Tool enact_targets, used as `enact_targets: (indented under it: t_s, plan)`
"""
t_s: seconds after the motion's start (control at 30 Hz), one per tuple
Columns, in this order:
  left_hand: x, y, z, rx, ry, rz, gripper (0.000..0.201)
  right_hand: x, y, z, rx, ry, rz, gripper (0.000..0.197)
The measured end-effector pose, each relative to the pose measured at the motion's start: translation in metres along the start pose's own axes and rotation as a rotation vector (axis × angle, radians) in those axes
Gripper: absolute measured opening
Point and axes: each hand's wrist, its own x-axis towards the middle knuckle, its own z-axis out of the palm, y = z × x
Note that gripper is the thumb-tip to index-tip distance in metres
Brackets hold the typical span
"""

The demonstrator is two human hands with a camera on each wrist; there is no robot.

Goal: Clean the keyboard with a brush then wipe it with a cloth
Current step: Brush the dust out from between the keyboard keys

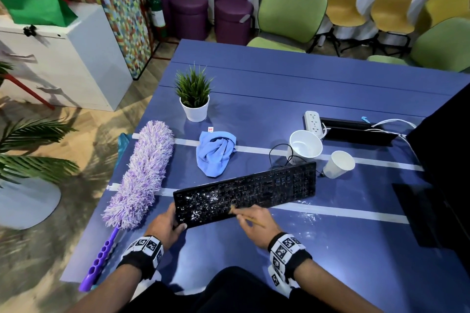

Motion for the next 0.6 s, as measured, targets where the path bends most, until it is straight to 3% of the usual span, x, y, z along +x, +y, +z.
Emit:
enact_targets:
  t_s: [0.07,0.2,0.37,0.53,0.6]
  plan:
    - [-0.001,0.001,-0.001,-0.003,0.001,-0.001,0.063,0.0,0.006,0.01,-0.049,-0.017,0.011,0.034]
    - [-0.003,0.004,-0.001,-0.001,-0.007,-0.011,0.064,-0.001,0.01,-0.007,-0.001,0.206,0.127,0.026]
    - [-0.001,0.004,-0.004,0.023,-0.017,-0.025,0.064,0.003,0.003,0.012,-0.059,-0.046,-0.04,0.031]
    - [-0.004,0.007,-0.004,0.039,-0.019,-0.025,0.062,0.004,0.003,-0.005,0.043,0.249,0.057,0.027]
    - [-0.003,0.006,-0.003,0.039,-0.025,-0.025,0.062,0.003,0.0,-0.006,0.016,0.199,0.009,0.026]
